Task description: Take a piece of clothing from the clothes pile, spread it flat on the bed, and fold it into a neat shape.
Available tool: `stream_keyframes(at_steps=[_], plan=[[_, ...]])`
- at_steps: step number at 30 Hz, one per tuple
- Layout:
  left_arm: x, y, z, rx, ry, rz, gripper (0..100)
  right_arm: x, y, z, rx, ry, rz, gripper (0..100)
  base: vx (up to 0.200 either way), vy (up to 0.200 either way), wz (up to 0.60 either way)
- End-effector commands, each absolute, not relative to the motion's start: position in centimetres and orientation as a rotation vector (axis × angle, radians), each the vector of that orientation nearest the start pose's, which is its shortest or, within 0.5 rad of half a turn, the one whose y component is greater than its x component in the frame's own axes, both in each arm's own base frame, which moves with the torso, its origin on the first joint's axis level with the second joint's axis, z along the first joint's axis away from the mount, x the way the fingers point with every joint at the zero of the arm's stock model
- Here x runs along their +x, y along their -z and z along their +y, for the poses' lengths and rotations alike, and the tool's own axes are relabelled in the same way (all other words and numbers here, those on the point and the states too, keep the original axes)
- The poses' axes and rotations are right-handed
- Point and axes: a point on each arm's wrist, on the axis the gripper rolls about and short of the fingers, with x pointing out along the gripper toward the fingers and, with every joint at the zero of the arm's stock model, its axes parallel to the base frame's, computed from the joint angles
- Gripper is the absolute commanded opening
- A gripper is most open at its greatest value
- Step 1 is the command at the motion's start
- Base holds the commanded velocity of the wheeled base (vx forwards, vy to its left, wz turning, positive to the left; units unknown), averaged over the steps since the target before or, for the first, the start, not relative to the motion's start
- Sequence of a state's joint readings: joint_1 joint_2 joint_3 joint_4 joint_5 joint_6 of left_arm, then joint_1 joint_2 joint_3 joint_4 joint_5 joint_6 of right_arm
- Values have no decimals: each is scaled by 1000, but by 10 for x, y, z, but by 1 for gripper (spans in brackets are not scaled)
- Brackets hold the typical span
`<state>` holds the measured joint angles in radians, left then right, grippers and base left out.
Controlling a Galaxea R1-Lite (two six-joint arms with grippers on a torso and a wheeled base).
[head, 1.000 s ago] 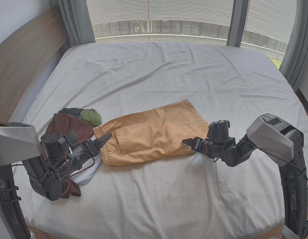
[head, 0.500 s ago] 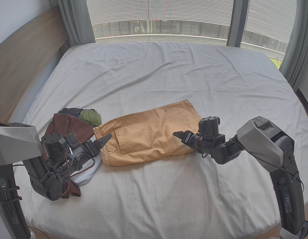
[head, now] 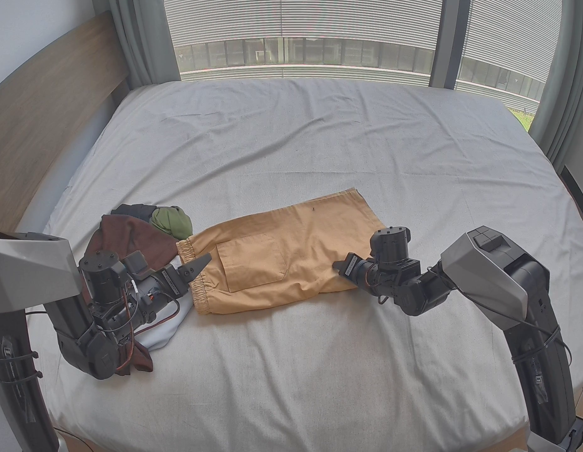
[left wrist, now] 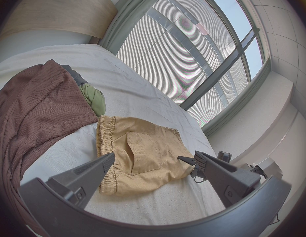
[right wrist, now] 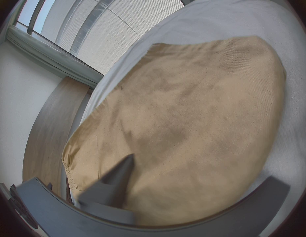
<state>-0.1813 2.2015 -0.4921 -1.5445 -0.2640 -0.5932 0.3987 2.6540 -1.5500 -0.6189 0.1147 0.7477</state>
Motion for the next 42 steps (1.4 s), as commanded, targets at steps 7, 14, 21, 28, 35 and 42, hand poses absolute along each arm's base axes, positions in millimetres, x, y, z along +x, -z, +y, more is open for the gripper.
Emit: stream_keyframes(at_steps=[7,14,21,28,35,42], plan=[[322,-40,-66,-589,384,300,100,441,-4,194,634,-293,637,0,0,0,0],[320,-40,-67,-590,387,306,100,417,-8,183,564,-256,683,0,0,0,0],[320,-39,-67,-590,388,308,100,392,-2,168,477,-216,746,0,0,0,0],[320,-39,-68,-593,391,309,100,348,3,148,375,-174,846,0,0,0,0],[318,-39,-69,-591,392,314,100,314,8,133,316,-156,926,0,0,0,0],[317,-39,-69,-591,394,315,100,300,13,127,293,-113,959,0,0,0,0]])
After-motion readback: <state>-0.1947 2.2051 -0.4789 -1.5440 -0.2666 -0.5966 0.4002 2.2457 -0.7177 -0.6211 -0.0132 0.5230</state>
